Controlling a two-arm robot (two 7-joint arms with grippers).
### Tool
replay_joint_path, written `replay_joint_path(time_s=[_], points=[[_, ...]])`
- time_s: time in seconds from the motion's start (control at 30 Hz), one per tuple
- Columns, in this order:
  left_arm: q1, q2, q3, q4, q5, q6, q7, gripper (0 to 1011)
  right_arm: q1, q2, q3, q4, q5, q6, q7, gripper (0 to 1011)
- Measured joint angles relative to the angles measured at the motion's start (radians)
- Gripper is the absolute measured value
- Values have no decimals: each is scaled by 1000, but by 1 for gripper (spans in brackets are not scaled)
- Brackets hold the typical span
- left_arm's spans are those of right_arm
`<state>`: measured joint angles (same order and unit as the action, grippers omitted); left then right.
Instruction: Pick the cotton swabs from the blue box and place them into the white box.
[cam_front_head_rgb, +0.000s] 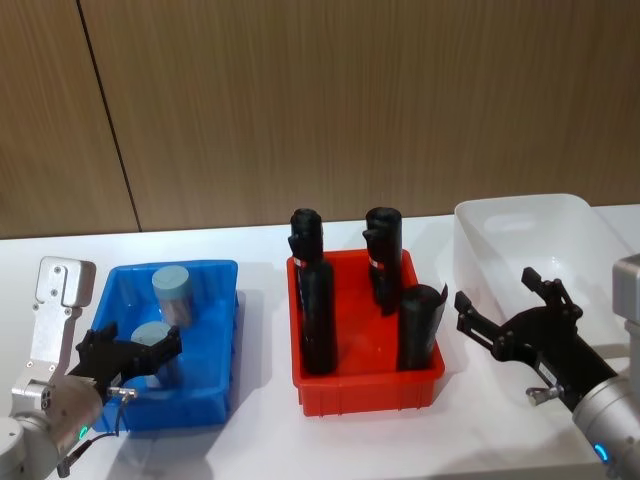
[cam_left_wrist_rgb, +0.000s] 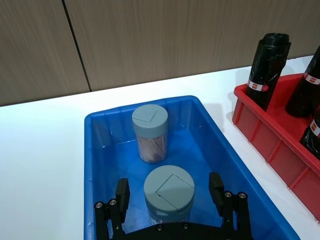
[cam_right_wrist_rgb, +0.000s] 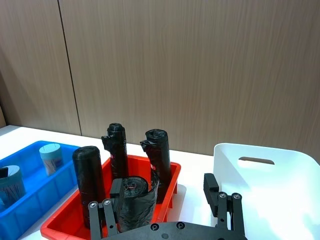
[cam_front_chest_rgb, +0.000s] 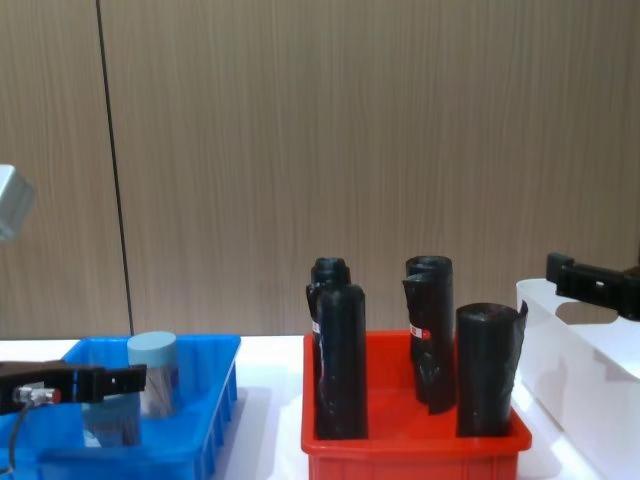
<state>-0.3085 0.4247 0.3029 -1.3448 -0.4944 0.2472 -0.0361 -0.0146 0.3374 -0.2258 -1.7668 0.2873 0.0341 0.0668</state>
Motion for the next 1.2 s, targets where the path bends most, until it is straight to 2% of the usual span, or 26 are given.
replay_joint_path(time_s=[0.37, 0.63, 0.83, 1.07, 1.2], points=[[-44, -25, 0, 88, -4, 1, -51, 1004, 0, 0, 0, 0, 0, 0, 0, 1002], [-62, -37, 3, 124, -4, 1, -70, 1004, 0, 0, 0, 0, 0, 0, 0, 1002], [-70, -44, 4, 140, -4, 5, -76, 883, 0, 0, 0, 0, 0, 0, 0, 1002], [-70, -46, 4, 142, -1, 4, -75, 674, 0, 0, 0, 0, 0, 0, 0, 1002], [-66, -45, 3, 133, 5, 0, -69, 671, 0, 0, 0, 0, 0, 0, 0, 1002]])
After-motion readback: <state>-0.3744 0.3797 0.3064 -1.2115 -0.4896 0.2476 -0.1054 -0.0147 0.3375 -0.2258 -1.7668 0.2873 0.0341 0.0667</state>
